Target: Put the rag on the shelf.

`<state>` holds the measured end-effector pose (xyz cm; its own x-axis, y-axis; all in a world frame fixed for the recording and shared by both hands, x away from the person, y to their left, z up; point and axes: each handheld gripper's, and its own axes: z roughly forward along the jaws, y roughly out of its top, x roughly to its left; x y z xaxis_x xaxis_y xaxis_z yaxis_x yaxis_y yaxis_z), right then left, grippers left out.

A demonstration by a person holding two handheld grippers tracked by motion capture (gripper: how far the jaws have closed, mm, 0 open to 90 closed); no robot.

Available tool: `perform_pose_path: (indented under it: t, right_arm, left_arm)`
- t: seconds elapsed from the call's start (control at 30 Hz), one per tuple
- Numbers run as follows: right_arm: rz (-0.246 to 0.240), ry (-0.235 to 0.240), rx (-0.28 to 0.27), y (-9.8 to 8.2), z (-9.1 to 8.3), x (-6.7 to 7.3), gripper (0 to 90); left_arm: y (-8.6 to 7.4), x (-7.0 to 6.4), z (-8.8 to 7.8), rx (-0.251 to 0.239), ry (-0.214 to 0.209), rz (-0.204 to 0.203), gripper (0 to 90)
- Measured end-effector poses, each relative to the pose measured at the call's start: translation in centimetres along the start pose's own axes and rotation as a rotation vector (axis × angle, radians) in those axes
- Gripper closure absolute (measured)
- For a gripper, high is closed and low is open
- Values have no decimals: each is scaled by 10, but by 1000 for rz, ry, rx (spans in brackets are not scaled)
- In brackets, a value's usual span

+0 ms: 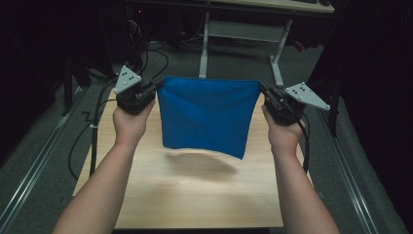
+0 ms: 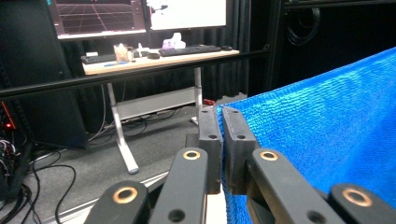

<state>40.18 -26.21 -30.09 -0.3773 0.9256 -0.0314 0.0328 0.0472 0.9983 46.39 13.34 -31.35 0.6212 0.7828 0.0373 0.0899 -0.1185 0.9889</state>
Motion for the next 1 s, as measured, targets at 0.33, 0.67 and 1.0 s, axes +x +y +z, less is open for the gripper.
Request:
perform_pose_path:
  t: [0.33, 0.67, 1.0]
  right_arm:
    - [-12, -26, 17, 8, 41, -14, 892]
    - [-1, -54, 94, 6, 86, -33, 893]
    - [-55, -75, 230, -22, 118, -41, 893]
  left_arm:
    - [10, 20, 30, -19, 61, 28, 875]
    - [7, 35, 67, 69, 103, 53, 874]
    - [-30, 46, 94, 204, 92, 19, 873]
